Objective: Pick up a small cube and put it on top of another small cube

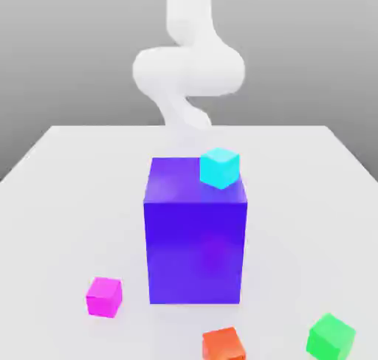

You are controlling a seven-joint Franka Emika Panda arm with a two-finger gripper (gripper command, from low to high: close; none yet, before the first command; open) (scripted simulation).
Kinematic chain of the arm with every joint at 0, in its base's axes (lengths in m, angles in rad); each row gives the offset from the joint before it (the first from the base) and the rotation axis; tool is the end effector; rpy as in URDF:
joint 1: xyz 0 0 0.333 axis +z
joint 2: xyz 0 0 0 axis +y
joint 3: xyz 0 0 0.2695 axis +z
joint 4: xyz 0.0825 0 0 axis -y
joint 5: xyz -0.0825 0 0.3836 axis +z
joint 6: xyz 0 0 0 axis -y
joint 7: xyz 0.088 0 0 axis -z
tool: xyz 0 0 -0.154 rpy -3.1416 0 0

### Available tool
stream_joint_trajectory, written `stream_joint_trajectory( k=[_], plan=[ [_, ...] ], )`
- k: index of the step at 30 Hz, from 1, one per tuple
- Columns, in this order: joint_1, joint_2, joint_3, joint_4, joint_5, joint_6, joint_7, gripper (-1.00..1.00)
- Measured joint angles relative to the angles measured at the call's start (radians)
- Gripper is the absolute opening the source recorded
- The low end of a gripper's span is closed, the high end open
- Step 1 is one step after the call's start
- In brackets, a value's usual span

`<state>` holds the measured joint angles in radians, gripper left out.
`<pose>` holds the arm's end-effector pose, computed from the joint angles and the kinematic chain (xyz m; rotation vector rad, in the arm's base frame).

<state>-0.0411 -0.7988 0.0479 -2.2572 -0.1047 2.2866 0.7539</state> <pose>0.4095 0.0022 0.6659 -2.5534 0.9501 -1.1855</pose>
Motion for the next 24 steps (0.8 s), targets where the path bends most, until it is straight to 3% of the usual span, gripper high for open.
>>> stream_joint_trajectory(
  k=[7, 24],
  plan=[
    [-0.127, 0.052, 0.131, 0.130, -0.360, -0.009, -0.211, 0.00],
    [-0.236, 0.408, 0.056, 0.162, -0.997, 0.441, -0.859, 0.00]
  ],
)
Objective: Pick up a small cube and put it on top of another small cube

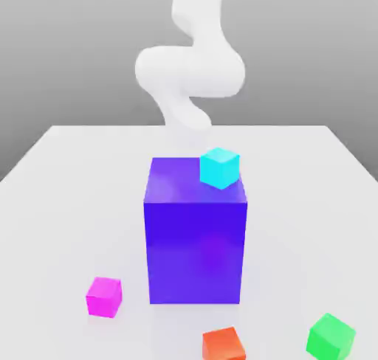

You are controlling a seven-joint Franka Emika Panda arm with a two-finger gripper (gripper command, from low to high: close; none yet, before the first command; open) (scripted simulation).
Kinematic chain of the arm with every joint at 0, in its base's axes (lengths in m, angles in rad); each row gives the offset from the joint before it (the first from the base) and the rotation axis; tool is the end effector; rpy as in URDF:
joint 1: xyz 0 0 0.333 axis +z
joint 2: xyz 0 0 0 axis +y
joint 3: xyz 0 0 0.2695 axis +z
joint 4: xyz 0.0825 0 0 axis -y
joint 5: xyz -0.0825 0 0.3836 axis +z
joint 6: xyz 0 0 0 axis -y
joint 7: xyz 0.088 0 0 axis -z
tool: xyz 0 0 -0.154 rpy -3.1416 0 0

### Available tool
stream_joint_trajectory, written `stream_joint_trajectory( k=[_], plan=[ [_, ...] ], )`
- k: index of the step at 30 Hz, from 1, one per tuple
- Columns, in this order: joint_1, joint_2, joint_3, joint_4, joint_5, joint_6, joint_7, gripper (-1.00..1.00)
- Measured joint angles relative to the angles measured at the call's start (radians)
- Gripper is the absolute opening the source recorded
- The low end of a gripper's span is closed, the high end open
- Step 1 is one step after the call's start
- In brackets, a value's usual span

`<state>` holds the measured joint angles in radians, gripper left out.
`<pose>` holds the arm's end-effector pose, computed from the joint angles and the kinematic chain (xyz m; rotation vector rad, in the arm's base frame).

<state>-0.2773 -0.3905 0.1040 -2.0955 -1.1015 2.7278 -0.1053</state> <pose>0.5376 -0.0697 0.6269 1.8169 0.7186 0.8372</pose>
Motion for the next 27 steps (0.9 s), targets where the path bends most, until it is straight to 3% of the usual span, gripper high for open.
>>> stream_joint_trajectory(
  k=[17, 21, 23, 24, 27],
  plan=[
    [-0.088, 0.381, -0.044, 0.036, -0.756, 0.412, -0.574, 0.00],
    [-0.099, 0.466, -0.063, 0.032, -0.890, 0.499, -0.764, 0.00],
    [-0.076, 0.506, -0.109, 0.015, -0.898, 0.543, -0.921, 0.00],
    [-0.003, 0.528, -0.194, 0.013, -0.920, 0.573, -0.974, 0.00],
    [0.123, 0.601, -0.343, 0.035, -1.094, 0.662, -1.020, 0.00]
  ],
)
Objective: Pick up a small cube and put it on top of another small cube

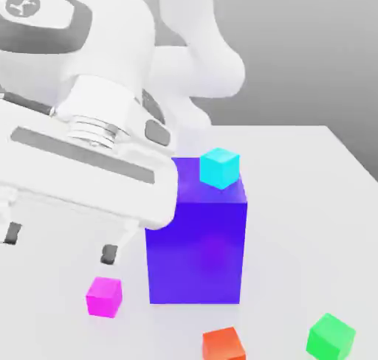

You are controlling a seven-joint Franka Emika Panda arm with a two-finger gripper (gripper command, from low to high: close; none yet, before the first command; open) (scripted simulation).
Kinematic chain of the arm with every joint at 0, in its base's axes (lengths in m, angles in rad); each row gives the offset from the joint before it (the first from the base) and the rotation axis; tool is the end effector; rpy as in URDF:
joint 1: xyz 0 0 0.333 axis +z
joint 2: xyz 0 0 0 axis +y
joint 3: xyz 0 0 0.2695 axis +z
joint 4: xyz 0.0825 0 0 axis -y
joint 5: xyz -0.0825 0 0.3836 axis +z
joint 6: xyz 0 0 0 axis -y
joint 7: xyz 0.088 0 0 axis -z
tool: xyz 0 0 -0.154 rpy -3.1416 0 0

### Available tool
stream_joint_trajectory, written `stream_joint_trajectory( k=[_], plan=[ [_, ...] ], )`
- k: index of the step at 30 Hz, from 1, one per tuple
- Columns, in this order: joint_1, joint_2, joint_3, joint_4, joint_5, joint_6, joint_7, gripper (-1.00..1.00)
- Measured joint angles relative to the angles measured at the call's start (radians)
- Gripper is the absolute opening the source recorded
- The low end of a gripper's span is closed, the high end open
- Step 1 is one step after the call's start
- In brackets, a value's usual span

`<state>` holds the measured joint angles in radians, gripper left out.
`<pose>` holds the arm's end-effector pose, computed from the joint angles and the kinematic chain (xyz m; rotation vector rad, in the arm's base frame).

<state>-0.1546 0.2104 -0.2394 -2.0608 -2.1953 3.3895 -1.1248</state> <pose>0.5316 -0.1139 0.2561 0.1205 2.4022 -0.0880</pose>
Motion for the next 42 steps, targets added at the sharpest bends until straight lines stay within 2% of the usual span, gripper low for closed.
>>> stream_joint_trajectory(
  k=[9, 11, 22, 23, 33, 42],
  plan=[
    [0.085, 0.250, -0.155, -0.007, -0.480, 0.287, -0.206, 0.00],
    [0.103, 0.294, -0.179, -0.023, -0.543, 0.336, -0.216, 0.00],
    [0.028, 0.433, -0.105, -0.009, -0.498, 0.264, -0.285, 0.00],
    [0.024, 0.443, -0.103, -0.005, -0.496, 0.251, -0.288, -1.00],
    [0.033, 0.421, -0.110, -0.014, -0.497, 0.276, -0.285, -1.00],
    [0.110, 0.314, -0.197, -0.027, -0.551, 0.353, -0.220, -1.00]
  ],
)
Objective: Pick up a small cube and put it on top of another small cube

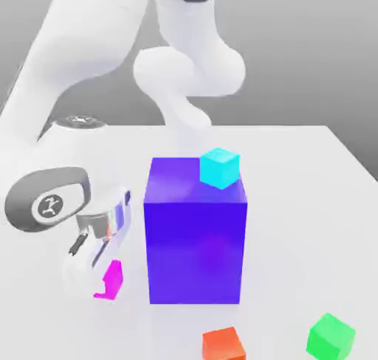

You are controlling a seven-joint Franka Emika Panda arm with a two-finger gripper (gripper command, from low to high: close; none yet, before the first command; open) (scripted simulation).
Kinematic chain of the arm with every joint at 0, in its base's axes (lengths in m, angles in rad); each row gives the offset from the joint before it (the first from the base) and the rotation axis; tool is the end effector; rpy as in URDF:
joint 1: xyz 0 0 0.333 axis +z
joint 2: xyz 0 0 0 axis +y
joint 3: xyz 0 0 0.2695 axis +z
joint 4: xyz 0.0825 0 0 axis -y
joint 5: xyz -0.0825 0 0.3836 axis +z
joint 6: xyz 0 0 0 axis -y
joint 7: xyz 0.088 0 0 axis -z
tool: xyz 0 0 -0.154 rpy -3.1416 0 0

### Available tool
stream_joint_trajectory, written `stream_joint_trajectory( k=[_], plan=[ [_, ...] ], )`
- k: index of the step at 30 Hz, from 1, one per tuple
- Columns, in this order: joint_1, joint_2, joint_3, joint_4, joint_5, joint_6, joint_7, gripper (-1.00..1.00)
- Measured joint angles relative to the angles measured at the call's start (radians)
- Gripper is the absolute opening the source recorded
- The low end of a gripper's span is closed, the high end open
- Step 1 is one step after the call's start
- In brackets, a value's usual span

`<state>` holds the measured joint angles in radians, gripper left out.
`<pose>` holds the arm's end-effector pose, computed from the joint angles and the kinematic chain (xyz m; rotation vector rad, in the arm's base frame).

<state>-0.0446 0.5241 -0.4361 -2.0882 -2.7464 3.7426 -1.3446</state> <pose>0.3626 -0.1511 0.1026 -0.9056 2.9987 0.0009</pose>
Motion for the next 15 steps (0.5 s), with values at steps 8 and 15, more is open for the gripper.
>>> stream_joint_trajectory(
  k=[8, 15],
  plan=[
    [-0.102, -0.051, 0.041, 0.053, 0.301, -0.132, 0.142, -1.00],
    [-0.230, -0.031, 0.285, 0.058, 0.553, -0.358, 0.200, -1.00]
  ],
)
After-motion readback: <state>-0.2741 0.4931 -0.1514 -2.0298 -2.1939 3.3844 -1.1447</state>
